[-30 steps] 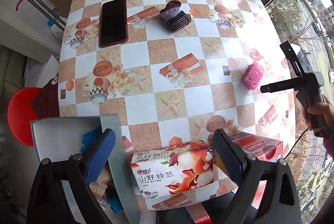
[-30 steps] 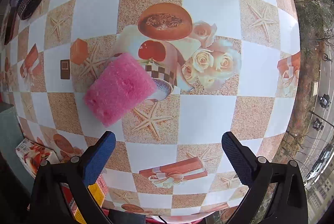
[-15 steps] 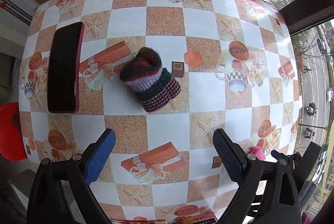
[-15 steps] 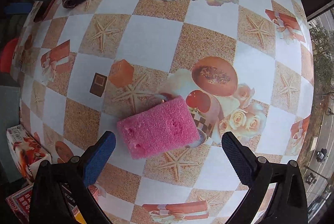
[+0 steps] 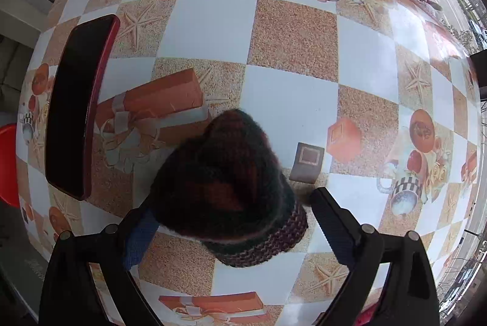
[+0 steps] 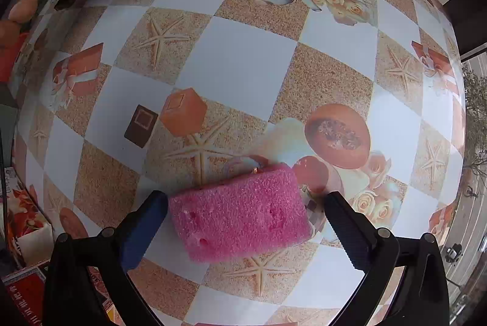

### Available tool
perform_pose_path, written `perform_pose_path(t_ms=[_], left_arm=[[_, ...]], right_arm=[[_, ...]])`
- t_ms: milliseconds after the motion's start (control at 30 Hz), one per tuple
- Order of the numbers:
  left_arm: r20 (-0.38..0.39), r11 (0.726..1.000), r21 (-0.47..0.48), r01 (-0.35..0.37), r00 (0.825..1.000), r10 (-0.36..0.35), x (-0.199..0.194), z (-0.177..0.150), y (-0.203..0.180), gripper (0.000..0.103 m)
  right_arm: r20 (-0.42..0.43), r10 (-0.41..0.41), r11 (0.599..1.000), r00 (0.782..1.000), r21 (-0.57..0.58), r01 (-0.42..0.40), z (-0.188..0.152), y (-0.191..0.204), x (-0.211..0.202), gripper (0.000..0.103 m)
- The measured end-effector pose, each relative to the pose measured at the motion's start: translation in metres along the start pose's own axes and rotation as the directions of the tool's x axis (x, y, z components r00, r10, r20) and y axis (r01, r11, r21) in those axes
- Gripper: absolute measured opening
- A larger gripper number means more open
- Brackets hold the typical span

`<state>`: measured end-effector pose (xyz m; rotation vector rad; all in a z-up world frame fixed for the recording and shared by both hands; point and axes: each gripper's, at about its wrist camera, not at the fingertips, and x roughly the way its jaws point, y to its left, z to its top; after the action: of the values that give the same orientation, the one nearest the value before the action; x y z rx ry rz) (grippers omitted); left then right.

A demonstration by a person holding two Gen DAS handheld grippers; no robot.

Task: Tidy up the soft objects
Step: 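Lift the striped hat and pink sponge and carry them over the white box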

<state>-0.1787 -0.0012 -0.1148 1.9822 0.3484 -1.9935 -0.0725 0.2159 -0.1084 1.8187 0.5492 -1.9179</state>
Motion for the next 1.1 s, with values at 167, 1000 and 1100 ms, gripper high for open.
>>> perform_pose_path(t_ms=[167,1000,1100], left_arm=[[-0.001,1.0,0.024,0.002,1.0,-0.002,-0.003,-0.001,-0.003,0.089],[0.176,0.903,0.426,0.059,0.973,-0.147,-0.147,-0.204,0.033,0.053],[0.174,0.887,0.455,0.071,0.971,-0.167,-0.161,-0.233,0.05,0.053]], right_arm=[[0.005,-0.009,1.0,1.0,0.011,0.009,-0.004,0.002,0.007,0.097],[0.204,0.095,0.934,0.974,0.321,-0.158,-0.091,0.021,-0.142,0.076],[0.225,0.07,0.931,0.972,0.335,-0.145,-0.106,0.038,-0.164,0.076]])
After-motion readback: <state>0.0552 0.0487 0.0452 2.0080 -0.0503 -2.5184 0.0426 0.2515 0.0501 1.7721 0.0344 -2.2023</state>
